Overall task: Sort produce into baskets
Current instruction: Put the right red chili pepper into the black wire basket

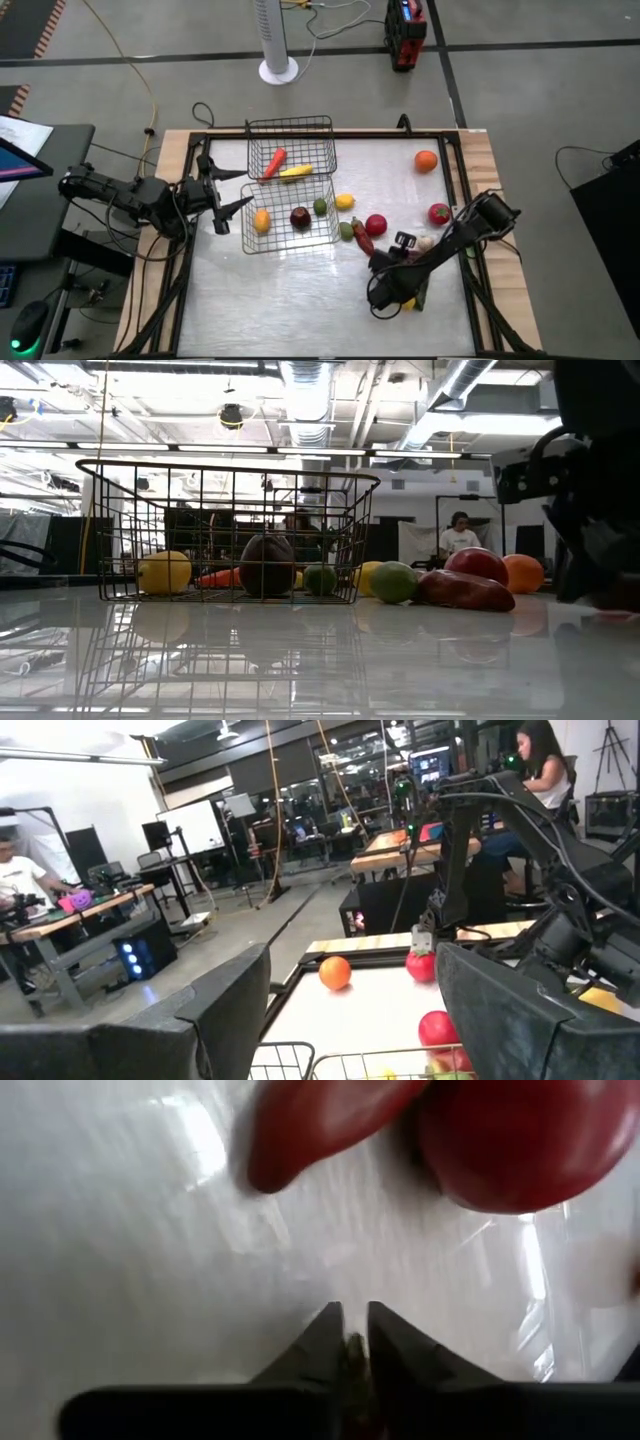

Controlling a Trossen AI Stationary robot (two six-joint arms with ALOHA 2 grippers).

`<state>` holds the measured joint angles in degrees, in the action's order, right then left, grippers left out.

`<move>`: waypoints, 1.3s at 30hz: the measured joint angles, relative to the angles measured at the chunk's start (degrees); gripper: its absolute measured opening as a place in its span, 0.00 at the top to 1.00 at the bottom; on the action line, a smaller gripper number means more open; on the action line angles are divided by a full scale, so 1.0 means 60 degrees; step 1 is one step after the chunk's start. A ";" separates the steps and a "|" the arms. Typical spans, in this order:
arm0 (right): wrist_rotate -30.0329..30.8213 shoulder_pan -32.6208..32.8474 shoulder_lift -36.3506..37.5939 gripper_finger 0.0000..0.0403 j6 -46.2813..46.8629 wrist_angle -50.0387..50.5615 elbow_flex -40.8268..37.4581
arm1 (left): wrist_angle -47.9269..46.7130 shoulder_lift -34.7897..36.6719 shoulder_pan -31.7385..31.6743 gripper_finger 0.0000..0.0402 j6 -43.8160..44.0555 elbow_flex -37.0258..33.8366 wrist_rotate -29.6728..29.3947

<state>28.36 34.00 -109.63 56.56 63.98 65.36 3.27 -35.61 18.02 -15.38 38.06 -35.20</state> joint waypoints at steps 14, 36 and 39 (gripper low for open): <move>-0.0250 -0.0639 0.0030 0.87 -0.0996 0.1650 0.1638 | -0.0209 0.0010 -0.0004 0.32 -0.0436 0.0004 -0.1853; 0.3286 -0.2192 0.0048 0.89 -0.5668 0.0943 0.5949 | -0.0198 0.0861 0.1011 0.32 -0.1313 0.0047 -0.3324; 0.3293 -0.2556 0.0048 0.88 -0.6737 0.0195 0.6208 | -0.0262 0.1231 0.1293 0.32 -0.1142 0.0052 -0.2968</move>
<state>48.12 18.66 -109.34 16.13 65.15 102.61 1.70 -28.23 25.78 -22.23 38.37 -53.01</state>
